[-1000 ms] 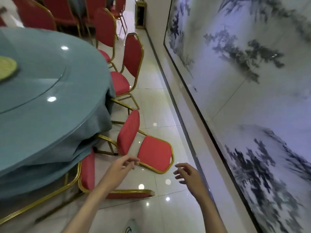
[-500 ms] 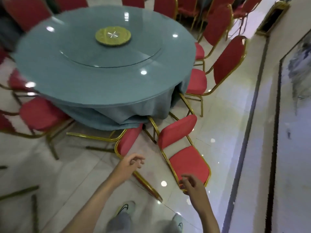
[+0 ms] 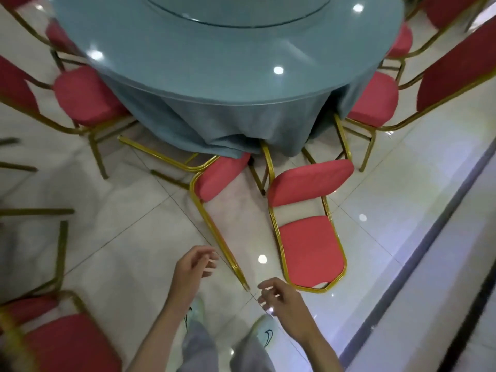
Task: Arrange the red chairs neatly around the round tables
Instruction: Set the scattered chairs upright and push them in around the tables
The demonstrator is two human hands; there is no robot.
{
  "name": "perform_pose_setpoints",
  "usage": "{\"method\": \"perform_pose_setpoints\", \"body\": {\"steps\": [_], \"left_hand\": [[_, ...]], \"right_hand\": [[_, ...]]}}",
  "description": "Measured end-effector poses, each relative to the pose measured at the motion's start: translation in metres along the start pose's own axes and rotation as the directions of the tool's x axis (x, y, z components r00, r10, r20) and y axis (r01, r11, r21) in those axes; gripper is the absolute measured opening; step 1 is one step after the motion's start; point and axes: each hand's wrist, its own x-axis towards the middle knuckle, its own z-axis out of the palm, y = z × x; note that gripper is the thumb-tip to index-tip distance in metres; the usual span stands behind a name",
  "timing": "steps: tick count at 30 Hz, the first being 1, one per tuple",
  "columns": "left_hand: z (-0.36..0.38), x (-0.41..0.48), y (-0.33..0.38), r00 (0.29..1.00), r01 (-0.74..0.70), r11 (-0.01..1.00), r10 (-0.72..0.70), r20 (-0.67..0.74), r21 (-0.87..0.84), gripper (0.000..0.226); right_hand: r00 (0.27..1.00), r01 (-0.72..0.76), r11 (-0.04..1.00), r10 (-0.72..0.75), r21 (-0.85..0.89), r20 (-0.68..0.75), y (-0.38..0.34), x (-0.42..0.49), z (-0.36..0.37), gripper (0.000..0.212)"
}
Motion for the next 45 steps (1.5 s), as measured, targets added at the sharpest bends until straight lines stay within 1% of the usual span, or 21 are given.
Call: {"method": "perform_pose_setpoints", "body": {"steps": [2, 4, 7, 9, 12, 16, 18, 20, 22, 24, 26, 27, 29, 31, 33, 34, 36, 38, 42, 43, 45], "left_hand": [[-0.001, 0.011, -0.033, 0.998, 0.042, 0.999, -0.043, -0.037, -0.026, 0.025], [0.003, 0.019, -0.049, 0.995, 0.076, 0.995, -0.079, -0.064, -0.058, 0.026], [0.007, 0.045, -0.082, 0.99, 0.116, 0.991, -0.12, -0.069, -0.061, 0.026], [0.007, 0.061, -0.099, 0.986, 0.146, 0.987, -0.151, -0.068, -0.07, 0.025], [0.003, 0.087, -0.13, 0.98, 0.197, 0.98, -0.197, -0.014, -0.025, 0.025], [-0.011, 0.106, -0.177, 0.964, 0.264, 0.964, -0.266, 0.028, 0.041, 0.025], [-0.02, 0.111, -0.203, 0.945, 0.322, 0.943, -0.326, 0.031, 0.088, 0.025], [-0.028, 0.114, -0.234, 0.915, 0.393, 0.908, -0.402, 0.039, 0.142, 0.023], [-0.034, 0.116, -0.258, 0.869, 0.474, 0.859, -0.492, 0.058, 0.192, 0.02], [-0.038, 0.112, -0.277, 0.827, 0.526, 0.819, -0.555, 0.088, 0.229, 0.019], [-0.039, 0.108, -0.291, 0.791, 0.566, 0.783, -0.604, 0.099, 0.256, 0.018], [-0.039, 0.106, -0.294, 0.778, 0.578, 0.771, -0.619, 0.103, 0.269, 0.016], [-0.04, 0.105, -0.299, 0.768, 0.59, 0.754, -0.634, 0.088, 0.289, 0.01], [-0.041, 0.105, -0.304, 0.759, 0.605, 0.745, -0.646, 0.078, 0.28, 0.018], [-0.042, 0.108, -0.309, 0.758, 0.602, 0.743, -0.647, 0.082, 0.293, 0.014], [-0.043, 0.109, -0.311, 0.761, 0.592, 0.745, -0.642, 0.089, 0.307, 0.016], [-0.044, 0.112, -0.315, 0.783, 0.553, 0.767, -0.612, 0.112, 0.324, 0.017], [-0.045, 0.115, -0.316, 0.79, 0.531, 0.773, -0.599, 0.126, 0.346, 0.021], [-0.042, 0.117, -0.313, 0.799, 0.538, 0.778, -0.594, 0.1, 0.324, 0.013], [-0.039, 0.115, -0.309, 0.802, 0.539, 0.782, -0.59, 0.092, 0.313, 0.011], [-0.031, 0.111, -0.301, 0.805, 0.538, 0.789, -0.585, 0.094, 0.296, 0.018]], "right_hand": [[0.996, -0.072, 0.996, 0.075, -0.051, 0.051, 0.026, 0.017, 0.02, 0.02], [0.988, -0.126, 0.989, 0.132, -0.078, 0.076, 0.04, 0.03, 0.03, 0.023], [0.982, -0.151, 0.983, 0.162, -0.108, 0.099, 0.068, 0.068, 0.053, 0.024], [0.981, -0.168, 0.982, 0.176, -0.085, 0.088, 0.084, 0.092, 0.063, 0.024], [0.972, -0.223, 0.974, 0.225, -0.035, 0.067, 0.12, 0.126, 0.076, 0.021], [0.946, -0.317, 0.943, 0.322, -0.102, 0.04, 0.159, 0.173, 0.091, 0.015], [0.947, -0.313, 0.926, 0.321, -0.21, 0.008, 0.17, 0.196, 0.099, 0.012], [0.957, -0.285, 0.903, 0.288, -0.321, -0.04, 0.181, 0.22, 0.109, 0.025], [0.958, -0.283, 0.895, 0.283, -0.346, -0.052, 0.191, 0.243, 0.119, 0.046], [0.947, -0.304, 0.884, 0.321, -0.354, -0.011, 0.203, 0.263, 0.129, 0.066], [0.934, -0.31, 0.854, 0.356, -0.418, 0.033, 0.215, 0.279, 0.14, 0.072], [0.934, -0.301, 0.832, 0.356, -0.466, 0.033, 0.221, 0.285, 0.144, 0.068], [0.949, -0.267, 0.784, 0.314, -0.561, -0.012, 0.225, 0.295, 0.152, 0.048], [0.969, -0.219, 0.688, 0.234, -0.692, -0.074, 0.225, 0.304, 0.154, 0.03], [0.984, -0.174, 0.57, 0.139, -0.803, -0.114, 0.222, 0.312, 0.152, 0.033], [0.99, -0.141, 0.509, 0.091, -0.849, -0.11, 0.219, 0.316, 0.153, 0.037], [0.998, -0.06, 0.37, 0.016, -0.927, -0.058, 0.215, 0.321, 0.151, 0.038], [1.0, 0.017, 0.247, -0.007, -0.969, 0.016, 0.209, 0.323, 0.149, 0.037], [0.995, 0.097, 0.132, -0.007, -0.987, 0.096, 0.183, 0.323, 0.141, 0.034], [0.993, 0.117, 0.118, -0.011, -0.986, 0.116, 0.173, 0.321, 0.139, 0.033], [0.988, 0.153, 0.12, -0.016, -0.981, 0.152, 0.154, 0.317, 0.138, 0.035]]}}
